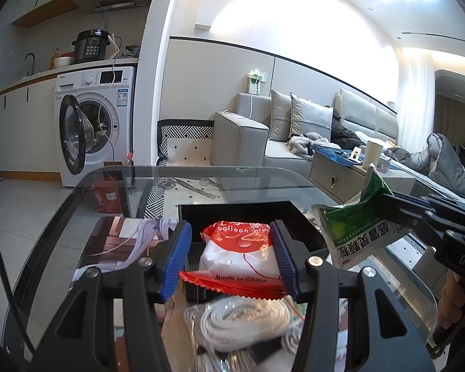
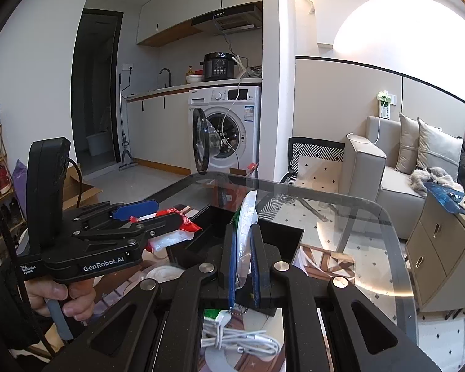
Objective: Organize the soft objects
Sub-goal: 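Lift the red bag with the left tool while the right tool carries the green packet over the black box, then open the left tool over the black box while the right tool releases the green packet inside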
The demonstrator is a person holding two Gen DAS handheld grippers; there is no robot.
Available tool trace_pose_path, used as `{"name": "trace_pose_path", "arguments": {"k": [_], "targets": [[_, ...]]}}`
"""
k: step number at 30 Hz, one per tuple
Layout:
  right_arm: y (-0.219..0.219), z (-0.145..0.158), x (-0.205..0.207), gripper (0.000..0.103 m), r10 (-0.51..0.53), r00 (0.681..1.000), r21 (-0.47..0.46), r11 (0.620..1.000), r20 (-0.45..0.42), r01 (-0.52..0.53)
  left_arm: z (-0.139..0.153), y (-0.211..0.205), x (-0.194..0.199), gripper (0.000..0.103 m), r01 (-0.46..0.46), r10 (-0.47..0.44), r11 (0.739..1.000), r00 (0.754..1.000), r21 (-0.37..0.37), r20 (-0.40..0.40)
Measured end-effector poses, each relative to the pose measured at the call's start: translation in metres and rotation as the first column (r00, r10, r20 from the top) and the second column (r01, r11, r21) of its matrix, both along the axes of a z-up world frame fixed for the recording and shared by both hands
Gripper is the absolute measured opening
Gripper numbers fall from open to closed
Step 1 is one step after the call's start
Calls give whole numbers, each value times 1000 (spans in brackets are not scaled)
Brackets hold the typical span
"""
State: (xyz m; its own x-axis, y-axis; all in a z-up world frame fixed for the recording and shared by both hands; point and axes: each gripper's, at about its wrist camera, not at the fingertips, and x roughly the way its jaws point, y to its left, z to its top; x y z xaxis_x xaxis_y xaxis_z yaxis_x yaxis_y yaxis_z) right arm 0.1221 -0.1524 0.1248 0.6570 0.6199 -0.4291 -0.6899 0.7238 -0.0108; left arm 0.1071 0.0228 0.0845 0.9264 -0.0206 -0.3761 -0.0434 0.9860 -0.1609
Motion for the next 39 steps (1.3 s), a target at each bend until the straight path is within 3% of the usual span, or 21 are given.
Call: {"name": "trace_pose_path", "arguments": {"k": [28,31,35,37,39], "targets": [[50,-38,84,8,6,997,-64,998,-78,-11,-26,12,61,53,-38,37,999,997,-2,-74],[55,-43,90,12,-2,996,-88,996,-94,-6,-27,9,64,53,-27,28,1000,996,8,-85],[51,-46,94,17,-35,995,-105,994,-94,25,-27,8,62,70,-19,20,1000,996,16,-82],[46,-47,95,21,-49,995,-108,993,-92,39,-26,7,60,73,-2,4,1000,996,19,-84],[40,-48,92,31,-57,994,-111,993,-90,47,-25,6,57,89,0,2,1000,996,25,-90]]}}
